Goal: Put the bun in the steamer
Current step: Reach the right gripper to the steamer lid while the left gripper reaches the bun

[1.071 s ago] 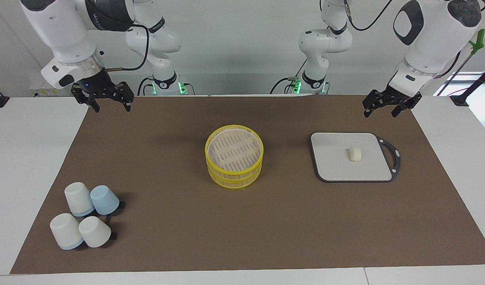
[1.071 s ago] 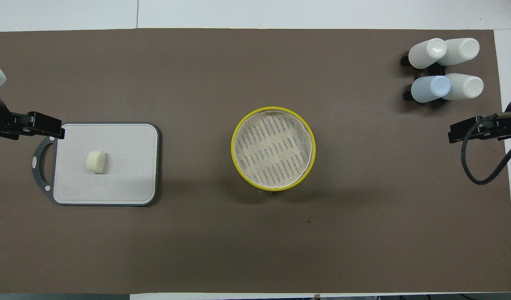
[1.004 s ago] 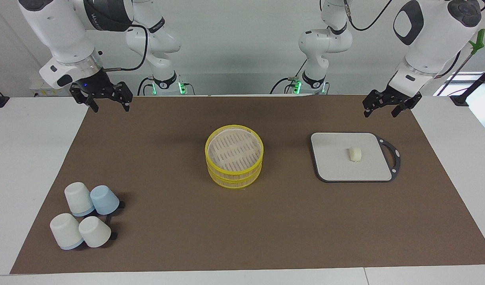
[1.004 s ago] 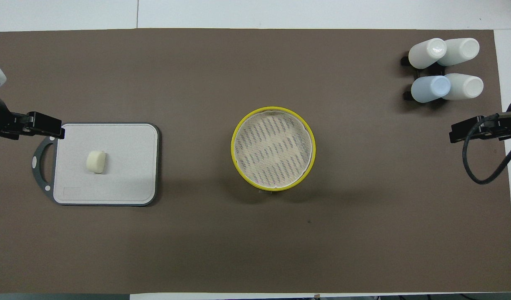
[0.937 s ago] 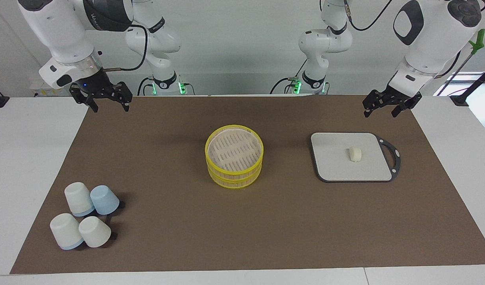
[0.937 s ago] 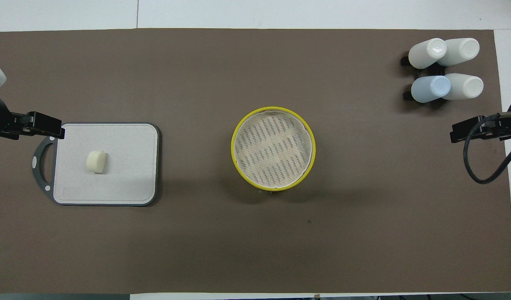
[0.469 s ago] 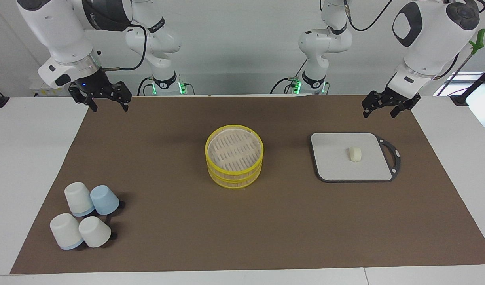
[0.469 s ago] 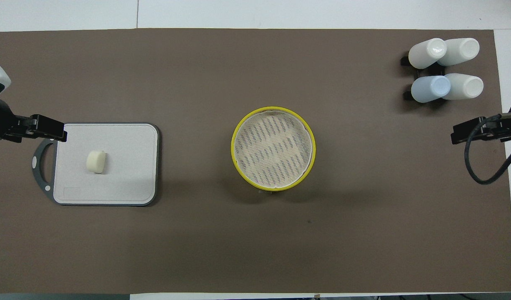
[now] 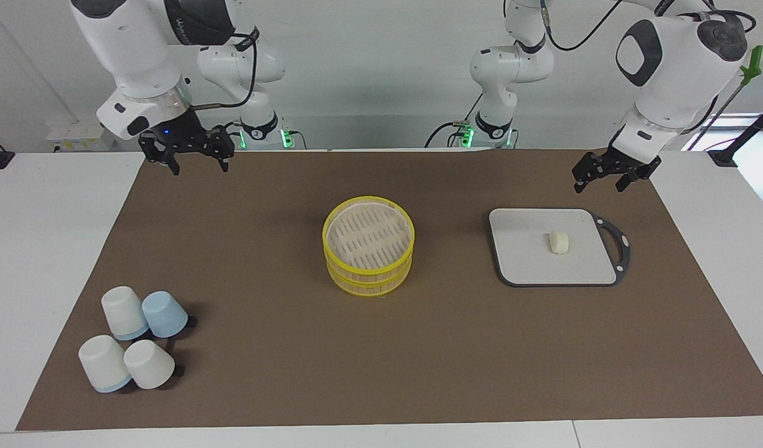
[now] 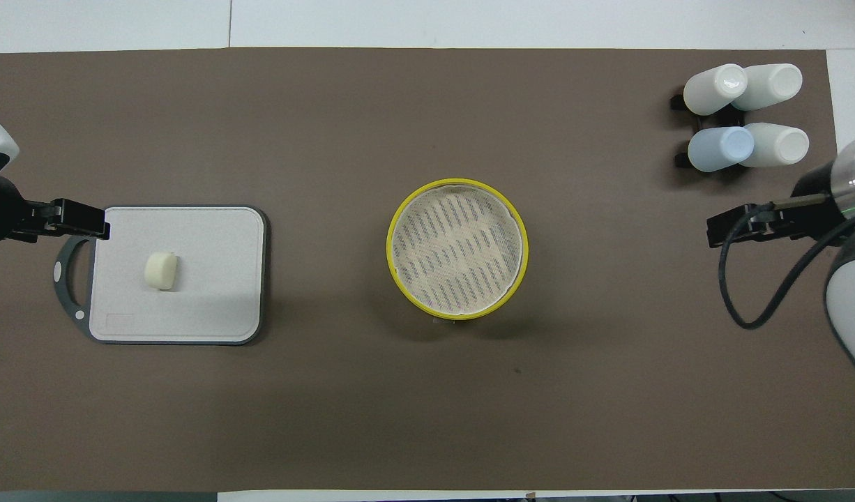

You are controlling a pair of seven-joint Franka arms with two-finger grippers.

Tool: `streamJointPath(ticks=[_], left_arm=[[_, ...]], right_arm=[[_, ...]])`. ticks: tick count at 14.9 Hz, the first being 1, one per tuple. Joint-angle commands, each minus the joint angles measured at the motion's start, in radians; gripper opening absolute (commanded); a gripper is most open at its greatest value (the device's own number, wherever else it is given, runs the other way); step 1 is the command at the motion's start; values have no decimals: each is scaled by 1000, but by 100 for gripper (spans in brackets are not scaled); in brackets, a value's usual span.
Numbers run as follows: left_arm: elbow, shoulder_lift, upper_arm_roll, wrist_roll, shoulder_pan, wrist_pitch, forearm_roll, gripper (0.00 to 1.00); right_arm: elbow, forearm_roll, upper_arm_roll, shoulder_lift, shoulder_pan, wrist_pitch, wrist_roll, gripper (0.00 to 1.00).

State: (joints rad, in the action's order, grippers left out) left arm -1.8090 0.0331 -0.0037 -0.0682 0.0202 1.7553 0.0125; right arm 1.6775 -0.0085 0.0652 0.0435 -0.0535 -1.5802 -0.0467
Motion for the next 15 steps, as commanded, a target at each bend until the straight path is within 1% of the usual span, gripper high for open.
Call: streamJointPath(ticks=[1, 3, 4, 6, 8, 9, 11, 15], left_arm=[[-96, 21, -7, -51, 27, 102, -20, 100], [-118, -13, -9, -51, 26, 144, -20, 100], [-139, -16, -9, -53, 26, 167, -20, 100], [-209, -16, -9, -53, 26, 243, -20, 100], [-286, -15, -9, -52, 26, 321, -20, 100], [-306, -15, -9, -53, 26, 338, -20, 100], [-320, -27, -9, -53, 26, 365, -20, 100], [-342, -59, -9, -53, 21, 417, -20, 100]], right_arm=[[19, 30, 1, -22, -73, -49, -124, 100], [5, 30, 1, -63, -164, -87, -217, 100], [5, 28, -1, -82, -202, -115, -266, 100], [-2, 28, 1, -123, -277, -168, -347, 100], [-71, 28, 1, -201, -339, -173, -380, 100], [-93, 28, -1, -232, -379, -178, -419, 100], [-143, 22, -1, -302, -451, -201, -511, 100], [-199, 19, -2, -384, -514, -208, -576, 100]])
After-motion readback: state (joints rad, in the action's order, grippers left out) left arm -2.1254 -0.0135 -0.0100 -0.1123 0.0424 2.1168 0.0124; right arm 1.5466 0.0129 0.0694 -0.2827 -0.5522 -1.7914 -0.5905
